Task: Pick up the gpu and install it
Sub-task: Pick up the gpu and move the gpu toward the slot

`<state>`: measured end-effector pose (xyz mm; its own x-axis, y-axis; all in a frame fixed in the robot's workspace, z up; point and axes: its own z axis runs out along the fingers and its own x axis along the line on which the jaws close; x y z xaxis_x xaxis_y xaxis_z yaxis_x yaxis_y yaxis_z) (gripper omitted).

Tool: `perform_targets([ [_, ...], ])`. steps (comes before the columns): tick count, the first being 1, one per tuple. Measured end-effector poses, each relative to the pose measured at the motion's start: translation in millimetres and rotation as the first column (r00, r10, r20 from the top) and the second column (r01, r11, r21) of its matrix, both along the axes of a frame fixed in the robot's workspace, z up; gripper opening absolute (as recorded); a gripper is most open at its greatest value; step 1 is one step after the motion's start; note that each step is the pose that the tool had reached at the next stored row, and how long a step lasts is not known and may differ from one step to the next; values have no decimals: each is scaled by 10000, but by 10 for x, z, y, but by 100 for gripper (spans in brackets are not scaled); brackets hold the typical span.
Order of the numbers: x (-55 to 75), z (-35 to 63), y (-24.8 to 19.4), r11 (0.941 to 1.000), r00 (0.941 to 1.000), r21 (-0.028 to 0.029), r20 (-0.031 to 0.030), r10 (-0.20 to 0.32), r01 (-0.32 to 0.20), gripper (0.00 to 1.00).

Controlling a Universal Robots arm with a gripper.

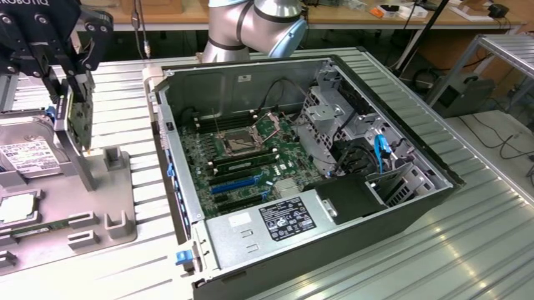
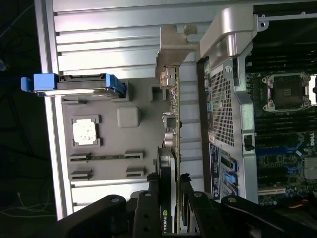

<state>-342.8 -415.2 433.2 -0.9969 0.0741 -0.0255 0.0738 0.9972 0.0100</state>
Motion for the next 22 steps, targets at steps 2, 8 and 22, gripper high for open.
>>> perform_targets([
  [2, 0, 1, 1, 10000, 10000, -1, -1, 0, 0, 27],
  [8, 23, 1, 2, 10000, 10000, -2, -2, -1, 1, 27],
  [22, 70, 2, 2, 10000, 10000, -2, -2, -1, 1, 27],
])
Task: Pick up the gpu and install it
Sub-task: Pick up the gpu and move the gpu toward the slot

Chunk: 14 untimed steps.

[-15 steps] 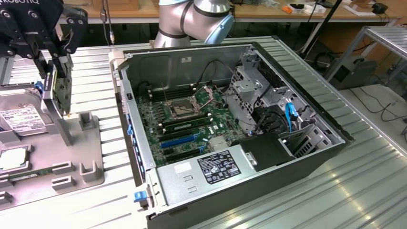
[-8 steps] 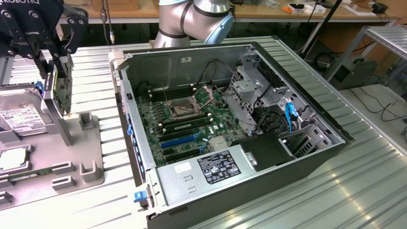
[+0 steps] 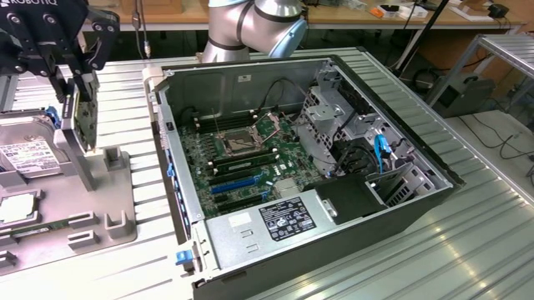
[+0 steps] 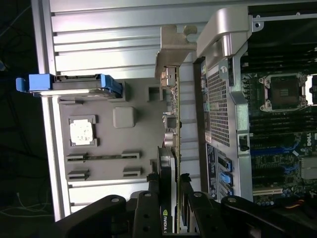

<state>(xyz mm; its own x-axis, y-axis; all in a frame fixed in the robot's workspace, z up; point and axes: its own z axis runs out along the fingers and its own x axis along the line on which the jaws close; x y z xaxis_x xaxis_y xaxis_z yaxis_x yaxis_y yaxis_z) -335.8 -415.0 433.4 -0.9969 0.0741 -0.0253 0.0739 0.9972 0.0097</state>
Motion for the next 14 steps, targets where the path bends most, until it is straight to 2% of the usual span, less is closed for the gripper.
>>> perform_targets([
  [14, 141, 0, 0, 10000, 10000, 1, 1, 0, 0, 27],
])
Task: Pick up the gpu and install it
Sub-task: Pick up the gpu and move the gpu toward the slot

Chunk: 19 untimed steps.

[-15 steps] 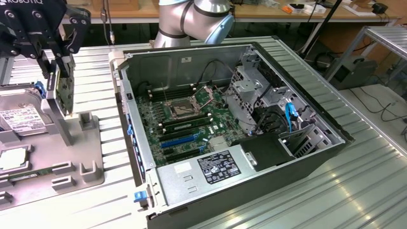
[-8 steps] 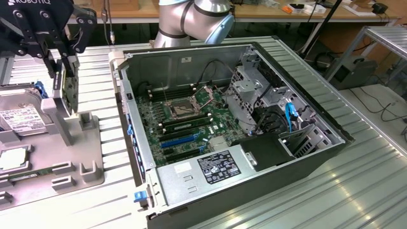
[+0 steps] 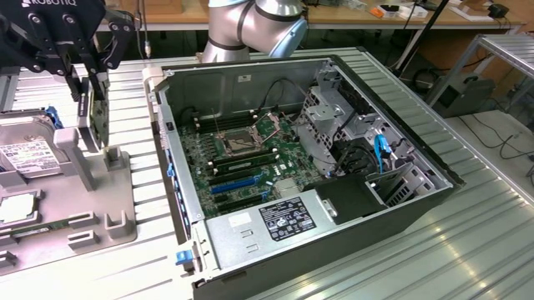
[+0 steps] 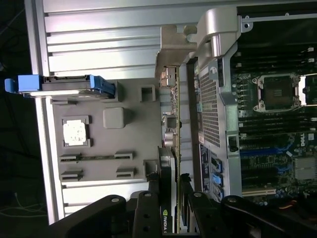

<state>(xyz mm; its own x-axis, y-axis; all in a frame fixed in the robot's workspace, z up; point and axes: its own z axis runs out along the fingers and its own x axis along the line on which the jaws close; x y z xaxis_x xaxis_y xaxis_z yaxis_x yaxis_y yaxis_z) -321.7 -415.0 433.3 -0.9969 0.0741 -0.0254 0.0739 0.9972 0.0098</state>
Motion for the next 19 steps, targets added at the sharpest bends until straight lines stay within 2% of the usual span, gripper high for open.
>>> perform_targets([
  [19, 200, -1, 0, 10000, 10000, 0, 0, 0, 0, 27],
])
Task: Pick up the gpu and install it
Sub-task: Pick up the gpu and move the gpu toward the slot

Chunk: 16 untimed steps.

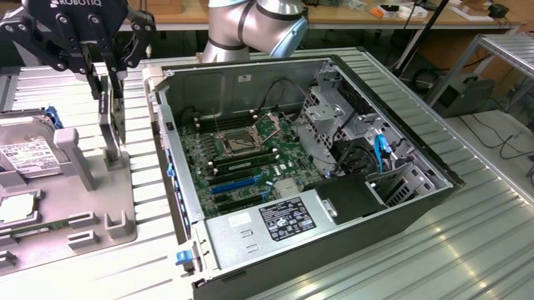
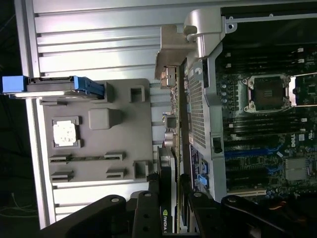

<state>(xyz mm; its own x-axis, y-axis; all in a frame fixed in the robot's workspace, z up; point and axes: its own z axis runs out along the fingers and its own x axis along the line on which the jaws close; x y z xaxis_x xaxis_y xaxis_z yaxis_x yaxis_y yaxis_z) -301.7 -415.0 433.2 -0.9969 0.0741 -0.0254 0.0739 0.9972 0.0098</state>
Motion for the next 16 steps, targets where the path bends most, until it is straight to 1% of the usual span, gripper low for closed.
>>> perform_targets([
  [1, 17, 0, 0, 10000, 10000, 0, 0, 0, 0, 27],
  [2, 111, -1, 0, 10000, 10000, 0, 0, 0, 0, 27],
  [3, 126, 0, 0, 10000, 10000, -1, 0, 0, 0, 27],
  [16, 228, -1, 0, 10000, 10000, 0, 0, 0, 0, 27],
])
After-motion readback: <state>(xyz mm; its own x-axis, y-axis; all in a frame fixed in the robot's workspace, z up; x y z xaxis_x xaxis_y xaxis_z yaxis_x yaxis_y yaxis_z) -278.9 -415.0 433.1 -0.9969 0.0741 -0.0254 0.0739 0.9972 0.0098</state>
